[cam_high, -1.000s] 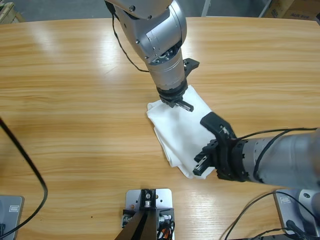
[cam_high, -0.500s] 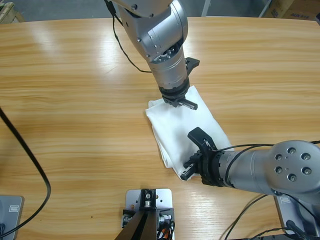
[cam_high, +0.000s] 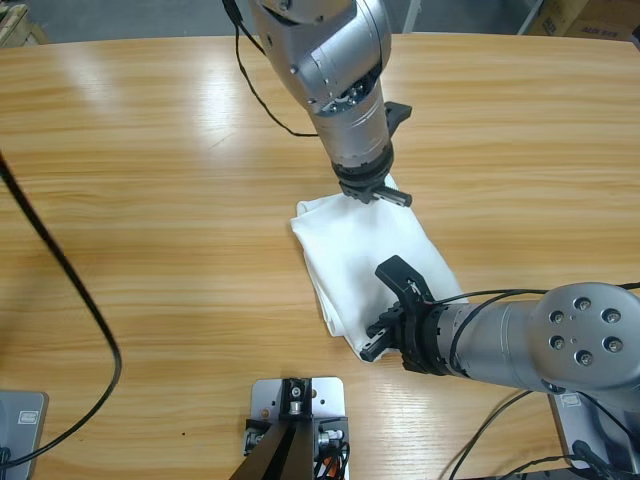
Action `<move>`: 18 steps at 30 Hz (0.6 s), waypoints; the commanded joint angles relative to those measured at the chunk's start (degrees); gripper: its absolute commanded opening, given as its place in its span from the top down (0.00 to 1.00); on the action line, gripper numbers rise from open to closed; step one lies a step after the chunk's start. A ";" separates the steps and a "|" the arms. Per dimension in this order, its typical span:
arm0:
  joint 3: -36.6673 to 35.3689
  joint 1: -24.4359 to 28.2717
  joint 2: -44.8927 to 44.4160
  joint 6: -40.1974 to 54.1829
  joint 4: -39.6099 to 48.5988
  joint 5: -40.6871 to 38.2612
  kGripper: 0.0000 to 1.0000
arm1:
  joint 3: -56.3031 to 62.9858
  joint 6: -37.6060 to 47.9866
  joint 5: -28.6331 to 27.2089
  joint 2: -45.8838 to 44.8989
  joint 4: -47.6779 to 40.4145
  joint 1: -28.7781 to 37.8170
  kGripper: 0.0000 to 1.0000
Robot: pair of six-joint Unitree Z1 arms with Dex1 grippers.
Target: Fold clothes
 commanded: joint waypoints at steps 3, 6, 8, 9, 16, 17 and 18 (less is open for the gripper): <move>-17.14 -0.39 10.47 -1.46 7.16 -4.73 1.00 | 3.53 0.58 0.54 7.05 0.08 1.73 1.00; -18.58 -0.41 11.33 -1.51 12.15 -4.42 1.00 | 3.53 0.49 0.48 8.24 -1.18 1.73 1.00; -20.31 -0.44 10.87 -1.67 16.00 -4.38 1.00 | 3.53 0.49 0.50 8.75 -1.60 1.73 1.00; -20.87 -0.67 10.54 -1.72 17.39 -4.37 1.00 | 3.53 0.49 0.54 8.89 -1.64 1.73 1.00; -22.73 -2.03 12.17 -4.11 21.38 -3.91 1.00 | 3.57 0.58 0.62 10.84 -2.47 1.73 1.00; -22.77 -2.10 13.17 -4.18 21.55 -3.96 1.00 | 3.59 0.58 0.70 11.12 -2.75 1.73 1.00; -23.52 -2.06 14.44 -4.27 21.53 -3.96 1.00 | 3.62 0.58 0.75 11.28 -2.83 1.73 1.00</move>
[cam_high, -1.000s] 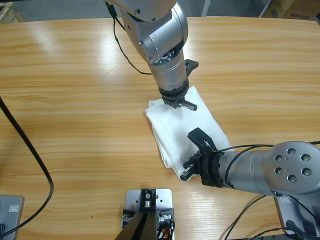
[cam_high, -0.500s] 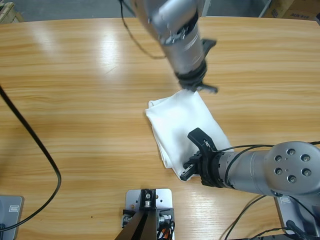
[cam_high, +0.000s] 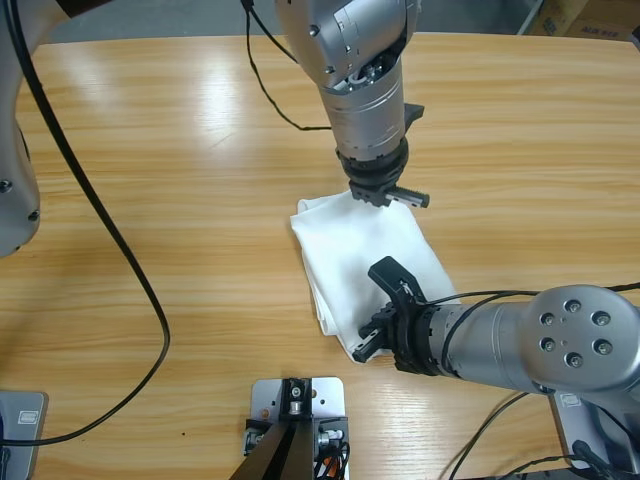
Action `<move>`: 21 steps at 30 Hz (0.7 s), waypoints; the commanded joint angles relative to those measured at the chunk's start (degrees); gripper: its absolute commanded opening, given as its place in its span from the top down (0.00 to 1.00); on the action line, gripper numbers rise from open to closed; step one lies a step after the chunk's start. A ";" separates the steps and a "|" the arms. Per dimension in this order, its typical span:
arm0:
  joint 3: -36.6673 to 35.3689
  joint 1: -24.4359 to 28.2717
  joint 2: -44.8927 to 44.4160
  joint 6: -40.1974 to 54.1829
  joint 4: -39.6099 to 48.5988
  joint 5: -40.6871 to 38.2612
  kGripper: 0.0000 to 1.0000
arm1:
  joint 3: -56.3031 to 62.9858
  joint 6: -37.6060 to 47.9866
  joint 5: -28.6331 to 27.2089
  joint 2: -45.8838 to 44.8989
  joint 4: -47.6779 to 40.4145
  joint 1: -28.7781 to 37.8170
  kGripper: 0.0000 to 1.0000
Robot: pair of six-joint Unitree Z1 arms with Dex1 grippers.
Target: Fold clothes
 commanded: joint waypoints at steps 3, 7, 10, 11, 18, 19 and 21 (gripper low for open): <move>-8.85 -1.32 11.81 -2.54 3.21 -0.21 1.00 | 3.86 0.58 0.80 9.95 -0.18 1.30 1.00; -13.35 -1.06 13.90 -4.25 7.49 5.04 1.00 | 3.91 0.58 0.80 9.95 -0.27 1.30 1.00; -13.35 0.17 14.72 -5.50 9.32 7.57 1.00 | 4.00 0.58 0.80 9.74 -0.21 1.30 1.00; -13.37 0.42 14.86 -6.13 9.64 7.84 1.00 | 4.14 0.58 0.80 9.63 -0.14 1.30 1.00; -18.66 3.19 14.37 -6.52 10.78 9.45 1.00 | 4.89 1.23 0.71 8.54 1.21 1.30 1.00; -20.70 3.83 14.07 -6.39 11.19 9.65 1.00 | 4.96 1.51 0.66 8.07 1.23 1.30 1.00; -27.98 4.72 12.68 -6.08 11.36 9.59 1.00 | 5.03 1.26 0.28 5.26 0.40 1.30 1.00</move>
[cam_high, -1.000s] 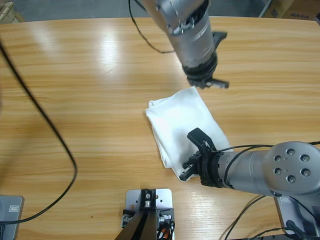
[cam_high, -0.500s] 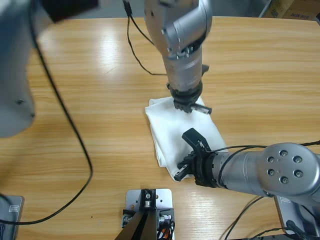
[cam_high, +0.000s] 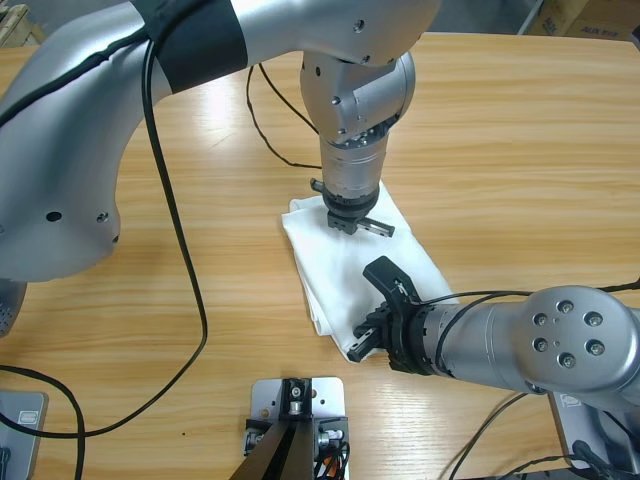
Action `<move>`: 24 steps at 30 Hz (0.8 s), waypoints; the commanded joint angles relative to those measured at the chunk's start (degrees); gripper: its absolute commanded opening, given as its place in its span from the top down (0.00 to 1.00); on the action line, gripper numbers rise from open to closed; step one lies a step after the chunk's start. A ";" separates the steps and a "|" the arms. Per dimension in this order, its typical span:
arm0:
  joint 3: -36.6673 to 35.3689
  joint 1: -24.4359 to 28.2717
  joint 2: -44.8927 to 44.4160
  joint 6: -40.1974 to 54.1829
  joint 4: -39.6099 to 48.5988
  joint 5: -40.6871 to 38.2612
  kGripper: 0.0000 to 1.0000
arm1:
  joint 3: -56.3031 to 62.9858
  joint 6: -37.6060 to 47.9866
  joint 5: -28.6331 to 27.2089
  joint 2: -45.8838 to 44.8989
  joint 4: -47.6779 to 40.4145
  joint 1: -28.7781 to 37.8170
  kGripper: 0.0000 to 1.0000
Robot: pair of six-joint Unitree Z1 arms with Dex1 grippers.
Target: Fold clothes
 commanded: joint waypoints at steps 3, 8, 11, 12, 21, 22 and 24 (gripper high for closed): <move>-31.87 5.77 -0.46 4.33 3.70 3.20 1.00 | 3.13 -2.62 -1.45 -4.31 6.83 1.10 0.04; -31.78 3.65 -5.61 15.00 9.24 1.11 0.05 | -8.91 -7.51 -10.11 -20.98 32.98 1.10 0.00; -31.60 1.18 -6.49 14.96 9.27 1.20 0.04 | -11.62 -8.39 -11.06 -23.31 38.13 1.10 0.00; -31.43 -0.01 -6.39 14.95 9.34 1.20 0.04 | -11.60 -8.39 -11.17 -23.84 38.64 1.10 0.00; -21.37 -11.07 -7.28 6.93 9.54 8.95 0.02 | -10.75 -7.38 -11.40 -24.23 40.31 1.10 0.00; -21.23 -10.43 -7.58 6.93 9.54 9.64 0.02 | -10.38 -7.16 -11.38 -24.33 40.31 1.10 0.00; -20.83 -9.29 -8.29 6.67 9.54 9.69 0.01 | -9.61 -6.56 -11.36 -24.54 40.31 1.10 0.00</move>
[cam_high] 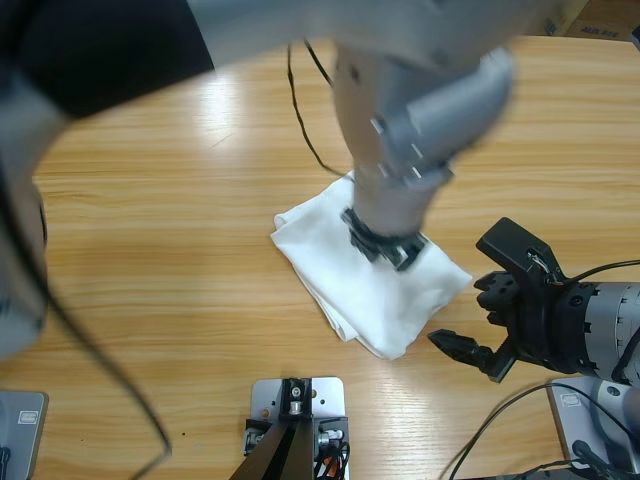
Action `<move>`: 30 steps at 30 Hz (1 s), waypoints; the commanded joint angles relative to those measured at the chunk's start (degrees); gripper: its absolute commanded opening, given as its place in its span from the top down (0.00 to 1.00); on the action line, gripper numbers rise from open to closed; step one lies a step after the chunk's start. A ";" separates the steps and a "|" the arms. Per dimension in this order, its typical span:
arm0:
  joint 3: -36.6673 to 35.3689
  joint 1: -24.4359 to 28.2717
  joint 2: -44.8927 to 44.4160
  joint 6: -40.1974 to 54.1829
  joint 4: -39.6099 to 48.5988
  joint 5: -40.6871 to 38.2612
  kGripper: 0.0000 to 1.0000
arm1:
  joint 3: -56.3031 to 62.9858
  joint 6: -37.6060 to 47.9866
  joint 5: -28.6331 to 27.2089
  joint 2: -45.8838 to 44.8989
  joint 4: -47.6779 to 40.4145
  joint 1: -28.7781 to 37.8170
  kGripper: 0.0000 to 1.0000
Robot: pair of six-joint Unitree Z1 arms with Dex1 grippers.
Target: Fold clothes
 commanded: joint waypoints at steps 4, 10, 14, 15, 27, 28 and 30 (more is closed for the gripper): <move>-18.16 2.46 -2.20 -5.38 9.29 4.07 0.01 | 2.27 1.55 -0.84 -1.23 0.79 0.59 0.00; -17.90 2.86 1.91 -6.17 9.24 -1.80 0.02 | 4.39 3.01 -1.00 -1.04 0.05 0.59 0.00; -17.41 1.37 2.27 -5.87 9.27 -2.61 0.02 | 5.57 3.43 -0.87 0.97 -2.73 0.59 0.00; -16.26 1.24 2.25 -5.86 9.29 -2.57 0.03 | 5.75 3.53 -0.73 1.53 -3.29 0.59 0.00; -13.77 0.72 7.72 -1.11 9.01 -4.17 0.02 | 8.42 4.20 -0.22 3.22 -6.77 0.59 0.00; -13.79 0.65 7.72 -0.49 8.98 -3.94 0.01 | 8.42 4.20 -0.29 3.22 -6.77 0.59 0.00; -14.82 0.54 8.23 0.23 8.94 -3.66 0.00 | 8.42 4.20 -0.31 3.20 -6.77 0.59 0.00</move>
